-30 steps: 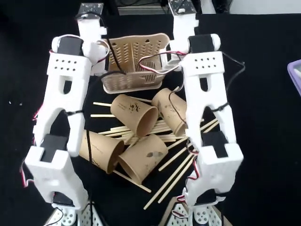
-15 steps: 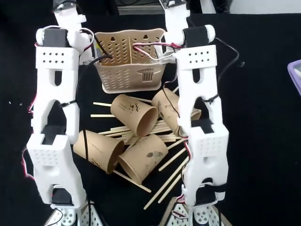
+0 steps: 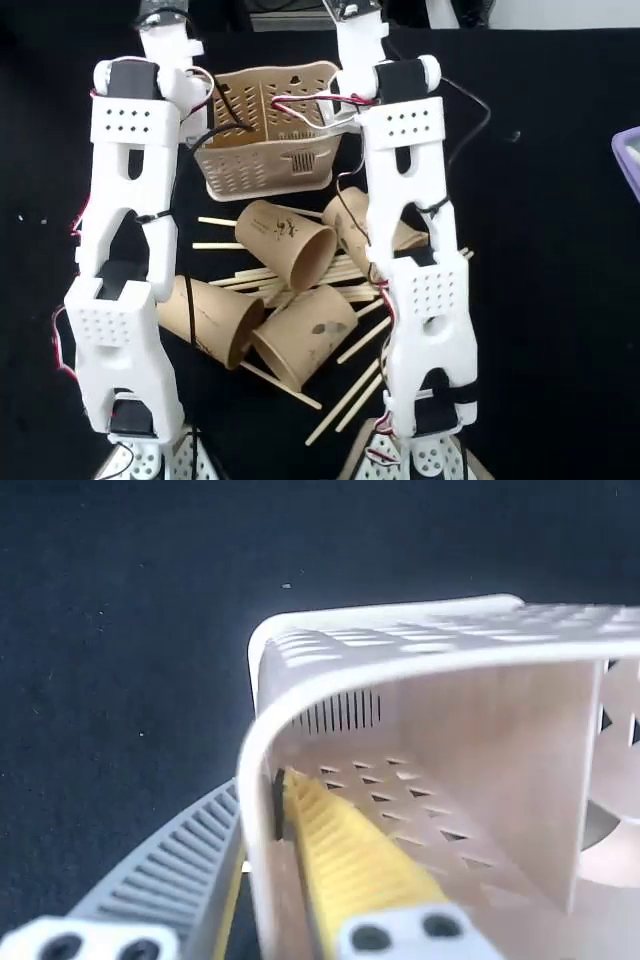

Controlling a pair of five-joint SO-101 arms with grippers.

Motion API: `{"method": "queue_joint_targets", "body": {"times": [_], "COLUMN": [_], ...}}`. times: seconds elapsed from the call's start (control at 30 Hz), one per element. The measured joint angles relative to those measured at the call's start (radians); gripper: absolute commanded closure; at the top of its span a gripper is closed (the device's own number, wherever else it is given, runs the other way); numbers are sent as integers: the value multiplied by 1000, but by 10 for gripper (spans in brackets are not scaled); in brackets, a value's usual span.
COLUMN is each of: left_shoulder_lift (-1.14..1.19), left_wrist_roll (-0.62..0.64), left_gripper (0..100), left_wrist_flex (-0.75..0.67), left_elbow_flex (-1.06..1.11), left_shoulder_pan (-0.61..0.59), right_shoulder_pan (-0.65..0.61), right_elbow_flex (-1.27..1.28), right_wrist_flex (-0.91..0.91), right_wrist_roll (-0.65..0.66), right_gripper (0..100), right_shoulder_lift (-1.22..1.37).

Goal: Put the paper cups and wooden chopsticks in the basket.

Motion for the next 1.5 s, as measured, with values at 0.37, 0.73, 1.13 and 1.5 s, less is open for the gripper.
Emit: {"method": "queue_joint_targets", "body": {"times": [0.37, 0.73, 1.13, 1.5], "left_shoulder_lift": [0, -2, -3, -3], "left_wrist_roll": [-11, -11, -12, -12], "left_gripper": [970, 970, 970, 970], "left_wrist_flex": [57, 91, 104, 104], "left_elbow_flex": [-14, -14, -15, -15], "left_shoulder_pan": [2, 29, 74, 74], "right_shoulder_pan": [-2, 0, 5, 5], "right_elbow_flex": [175, 344, 354, 356], "right_wrist_flex": [0, 0, 0, 0], "right_wrist_roll": [0, 0, -17, -21], "right_gripper": [988, 988, 988, 988], "right_shoulder_lift": [-87, -196, -198, -198]}}
